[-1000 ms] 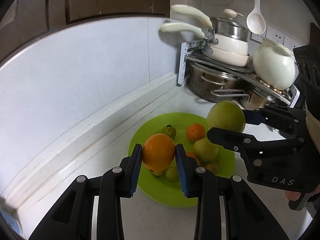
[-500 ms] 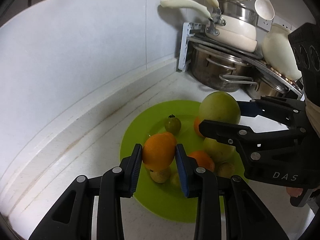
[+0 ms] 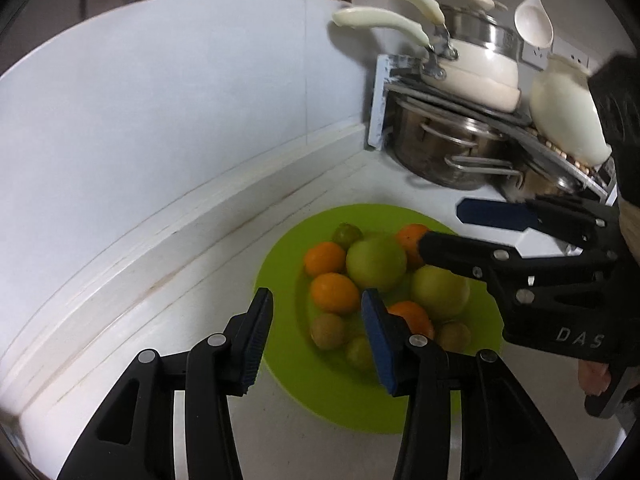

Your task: Organize fruits

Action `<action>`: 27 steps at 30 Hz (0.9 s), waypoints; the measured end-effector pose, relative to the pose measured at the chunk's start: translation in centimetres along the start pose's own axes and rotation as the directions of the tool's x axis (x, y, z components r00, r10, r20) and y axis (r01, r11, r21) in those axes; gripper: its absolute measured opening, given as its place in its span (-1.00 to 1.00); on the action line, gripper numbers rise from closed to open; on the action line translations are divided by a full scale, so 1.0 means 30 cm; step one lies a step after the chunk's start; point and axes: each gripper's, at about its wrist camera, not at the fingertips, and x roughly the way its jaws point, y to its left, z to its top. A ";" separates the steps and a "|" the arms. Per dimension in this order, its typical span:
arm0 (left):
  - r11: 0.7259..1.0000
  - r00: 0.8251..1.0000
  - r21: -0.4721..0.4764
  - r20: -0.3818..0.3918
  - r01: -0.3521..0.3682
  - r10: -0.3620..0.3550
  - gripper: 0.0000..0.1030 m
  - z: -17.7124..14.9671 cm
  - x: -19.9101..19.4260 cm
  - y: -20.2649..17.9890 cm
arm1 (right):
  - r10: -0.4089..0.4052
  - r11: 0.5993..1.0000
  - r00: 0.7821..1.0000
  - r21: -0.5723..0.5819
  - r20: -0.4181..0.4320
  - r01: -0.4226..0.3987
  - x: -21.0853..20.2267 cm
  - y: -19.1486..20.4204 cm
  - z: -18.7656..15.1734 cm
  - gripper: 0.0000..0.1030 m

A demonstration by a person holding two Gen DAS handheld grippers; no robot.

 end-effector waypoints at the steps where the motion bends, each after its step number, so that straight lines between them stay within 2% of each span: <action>1: 1.000 1.000 -0.007 0.004 -0.005 0.005 -0.11 -0.001 -0.013 -0.001 | -0.008 1.000 1.000 -0.004 0.000 0.008 -0.009 0.004 -0.005 0.02; 11: 0.998 0.996 -0.019 0.062 -0.056 0.057 -0.07 -0.033 -0.186 -0.058 | -0.030 1.000 0.999 0.012 0.040 0.029 -0.162 0.035 -0.061 0.02; 17: 0.995 0.991 -0.050 0.103 -0.082 0.087 0.08 -0.073 -0.329 -0.089 | -0.032 0.999 0.997 0.024 0.068 0.030 -0.284 0.063 -0.104 0.02; 19: 0.994 0.988 -0.065 0.119 -0.090 0.097 0.20 -0.091 -0.376 -0.097 | -0.039 0.999 0.996 0.027 0.078 0.037 -0.322 0.072 -0.122 0.03; 21: 0.992 0.985 -0.075 0.134 -0.102 0.111 0.25 -0.111 -0.418 -0.105 | -0.044 0.999 0.995 0.032 0.086 0.041 -0.362 0.083 -0.140 0.11; 24: 0.989 0.977 -0.082 0.167 -0.122 0.135 0.52 -0.142 -0.486 -0.117 | -0.058 0.998 0.993 0.043 0.101 0.054 -0.422 0.109 -0.172 0.18; 27: 0.986 0.968 -0.076 0.197 -0.146 0.158 0.68 -0.170 -0.545 -0.130 | -0.078 0.996 0.990 0.060 0.121 0.071 -0.486 0.138 -0.209 0.27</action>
